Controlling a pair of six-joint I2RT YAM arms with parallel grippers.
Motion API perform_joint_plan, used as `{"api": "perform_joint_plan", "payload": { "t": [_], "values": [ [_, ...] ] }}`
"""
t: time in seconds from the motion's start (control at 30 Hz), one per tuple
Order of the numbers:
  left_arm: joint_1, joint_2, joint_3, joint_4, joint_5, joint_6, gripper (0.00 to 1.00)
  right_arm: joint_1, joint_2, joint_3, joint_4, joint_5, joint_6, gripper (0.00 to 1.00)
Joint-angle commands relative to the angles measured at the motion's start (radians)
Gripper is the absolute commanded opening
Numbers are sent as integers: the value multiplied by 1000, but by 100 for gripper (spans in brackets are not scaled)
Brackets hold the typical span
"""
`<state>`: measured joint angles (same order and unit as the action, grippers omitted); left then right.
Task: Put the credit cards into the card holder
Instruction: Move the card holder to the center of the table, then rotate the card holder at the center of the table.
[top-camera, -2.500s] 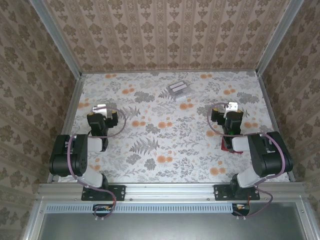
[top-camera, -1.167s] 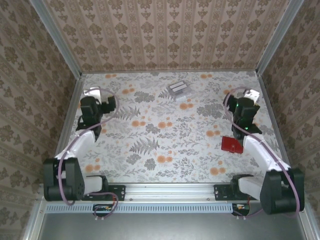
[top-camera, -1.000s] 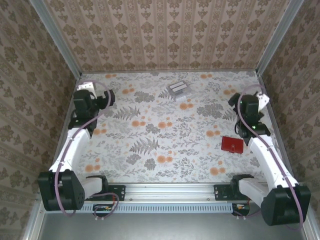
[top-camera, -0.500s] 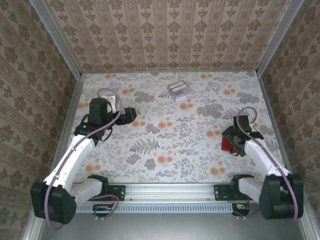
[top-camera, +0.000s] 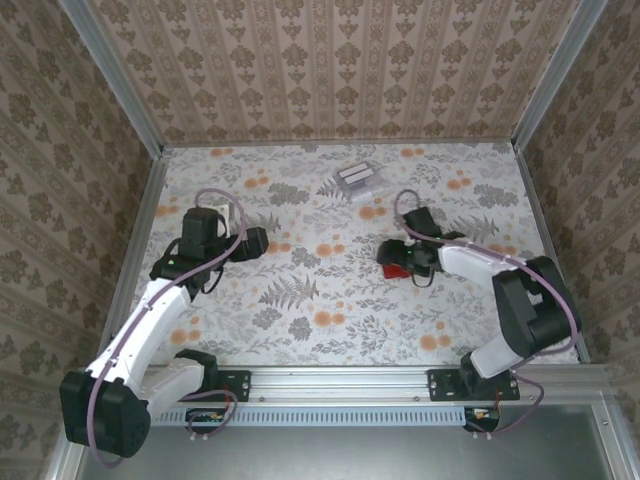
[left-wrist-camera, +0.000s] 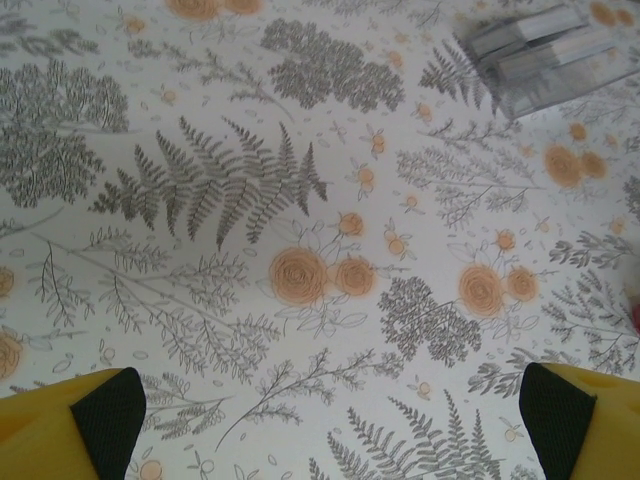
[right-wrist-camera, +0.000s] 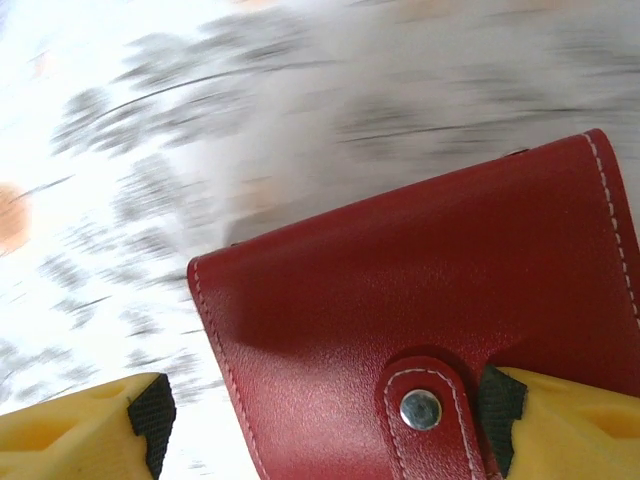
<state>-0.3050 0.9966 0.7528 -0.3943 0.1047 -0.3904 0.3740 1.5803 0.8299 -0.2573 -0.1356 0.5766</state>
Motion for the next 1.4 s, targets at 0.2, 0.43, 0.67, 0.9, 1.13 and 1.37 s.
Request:
{"api": "perform_joint_plan", "payload": {
  "t": [0.2, 0.43, 0.67, 0.9, 1.13, 1.37],
  "values": [
    [22, 6, -53, 14, 126, -20, 100, 332, 182, 241, -137, -176, -338, 77],
    [-25, 146, -22, 22, 314, 77, 99, 340, 0, 107, -60, -92, -311, 78],
    [-49, 318, 35, 47, 411, 97, 94, 358, 26, 72, -70, -1, -181, 65],
    [-66, 442, 129, -16, 484, 90, 91, 383, 88, 142, -122, 100, -162, 60],
    [-60, 450, 131, -24, 495, 101, 92, 399, 187, 241, -254, 283, -280, 60],
    [-86, 505, 154, 11, 507, 109, 90, 288, 146, 242, -358, 544, -208, 60]
  ]
}}
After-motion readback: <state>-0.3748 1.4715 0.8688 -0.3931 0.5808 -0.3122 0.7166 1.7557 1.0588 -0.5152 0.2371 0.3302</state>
